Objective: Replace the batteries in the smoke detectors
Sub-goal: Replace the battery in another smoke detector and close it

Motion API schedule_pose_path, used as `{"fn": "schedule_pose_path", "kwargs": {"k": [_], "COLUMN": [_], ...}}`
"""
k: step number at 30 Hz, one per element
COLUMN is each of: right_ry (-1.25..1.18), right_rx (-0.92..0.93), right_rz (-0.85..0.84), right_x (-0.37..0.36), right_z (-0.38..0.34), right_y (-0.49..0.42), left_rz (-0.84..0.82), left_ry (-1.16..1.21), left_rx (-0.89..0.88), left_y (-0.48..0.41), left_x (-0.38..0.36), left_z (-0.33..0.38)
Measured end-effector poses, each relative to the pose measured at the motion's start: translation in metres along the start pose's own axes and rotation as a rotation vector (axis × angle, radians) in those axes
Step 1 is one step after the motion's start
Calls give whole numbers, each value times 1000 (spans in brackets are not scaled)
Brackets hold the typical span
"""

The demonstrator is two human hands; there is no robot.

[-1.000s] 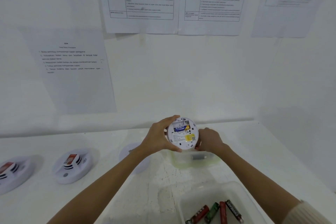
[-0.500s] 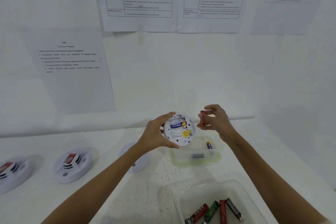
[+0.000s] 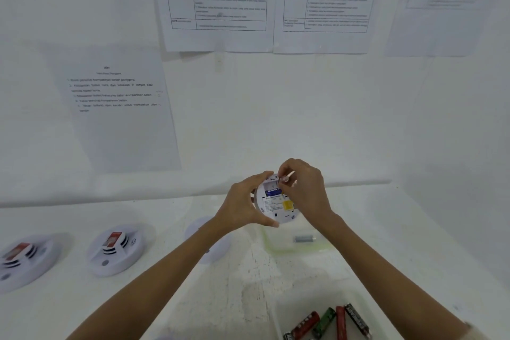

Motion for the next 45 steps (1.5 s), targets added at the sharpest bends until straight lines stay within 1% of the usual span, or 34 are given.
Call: {"fn": "schedule_pose_path", "kwargs": {"k": [5, 7, 9, 10, 12, 14, 15, 18, 22, 25, 28, 30, 32, 34, 36, 38, 39, 40, 45], "right_ry": [-70, -25, 134, 155, 53, -121, -165, -226, -184, -310, -310, -327, -409, -471, -489, -448, -407, -368, -252], "right_rx": [59, 64, 88, 77, -54, -213, -245, -277, -287, -361, -402, -368, -289, -207, -188, -191, -184, -170, -36], "right_rz": [-48, -64, 22, 91, 169, 150, 142, 180, 252, 282, 285, 267, 211, 56, -132, -268, -310, -326, -286], "right_x": [-13, -15, -15, -14, -13, -17, -19, -20, -20, -17, -16, -12, -3, 7, 16, 23, 27, 32, 46], "right_z": [-1, 0, 2, 3, 7, 12, 13, 17, 18, 24, 30, 31, 31, 35, 41, 43, 42, 40, 22], "right_y": [8, 10, 11, 10, 9, 10, 11, 15, 19, 17, 14, 13, 16, 23, 34, 43, 47, 50, 59], "left_rz": [24, 29, 35, 40, 50, 55, 55, 46, 26, 3, -16, -26, -31, -28, -41, -83, -108, -126, -163], "left_ry": [2, -3, -4, 0, 4, -1, -4, -8, -18, -47, -65, -61, -35, 5, 48, 70, 77, 83, 71], "left_rx": [-15, -17, -20, -14, -4, -4, -5, -7, -8, -24, -37, -34, -16, 13, 42, 59, 62, 66, 51], "left_y": [-1, -1, 0, 1, 0, 0, -1, 1, 1, 0, 1, 1, 1, 1, 1, 2, 3, 4, 14], "left_x": [2, 3, 2, 2, 2, 2, 2, 0, -2, -3, -5, -4, -2, 3, 8, 12, 12, 12, 13], "left_z": [6, 5, 5, 5, 5, 7, 7, 9, 11, 12, 12, 13, 15, 17, 19, 21, 24, 26, 42]}}
Point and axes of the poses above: each hand's wrist, its own y-axis away from the middle knuckle, its own x-axis out of the back of the hand, z = x × y, the point moved 3 cm from there along -y, towards the middle knuckle, and after that the axes turned 9 degrees about -y, right-handed, at the moved point
